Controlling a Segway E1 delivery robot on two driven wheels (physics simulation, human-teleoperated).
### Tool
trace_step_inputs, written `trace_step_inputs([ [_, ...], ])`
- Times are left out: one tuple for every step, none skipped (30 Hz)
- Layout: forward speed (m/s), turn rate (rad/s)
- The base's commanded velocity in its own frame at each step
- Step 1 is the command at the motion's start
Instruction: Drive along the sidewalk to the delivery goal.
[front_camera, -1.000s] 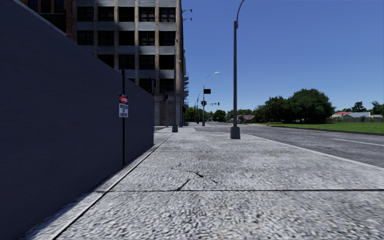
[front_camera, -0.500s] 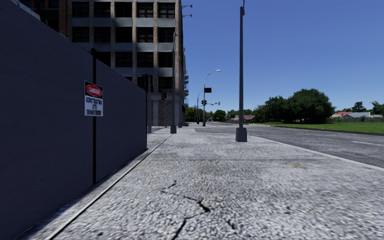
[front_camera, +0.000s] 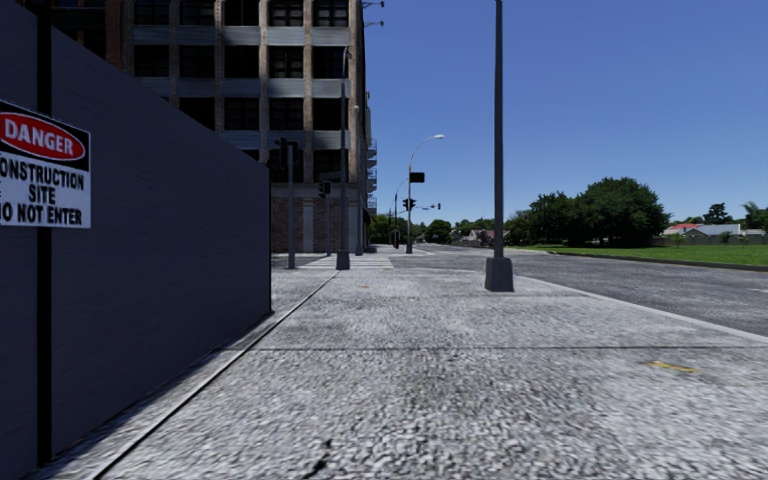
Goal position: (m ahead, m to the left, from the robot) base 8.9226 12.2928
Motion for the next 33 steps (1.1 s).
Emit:
trace_step_inputs([
  [2.0, 0.0],
  [2.0, 0.0],
  [2.0, 0.0],
  [2.0, 0.0],
  [2.0, 0.0],
  [2.0, 0.0],
  [2.0, 0.0],
  [2.0, 0.0],
  [2.0, 0.0],
  [2.0, 0.0],
  [2.0, 0.0],
  [2.0, 0.0],
  [2.0, 0.0],
  [2.0, 0.0],
  [2.0, 0.0],
  [2.0, 0.0],
  [2.0, 0.0],
  [2.0, 0.0],
  [2.0, 0.0],
  [2.0, 0.0],
  [2.0, 0.0],
  [2.0, 0.0],
  [2.0, 0.0],
  [2.0, 0.0],
  [2.0, 0.0],
  [2.0, 0.0],
  [2.0, 0.0],
  [2.0, 0.0],
  [2.0, 0.0],
  [2.0, 0.0],
  [2.0, 0.0],
  [2.0, 0.0],
  [2.0, 0.0],
])
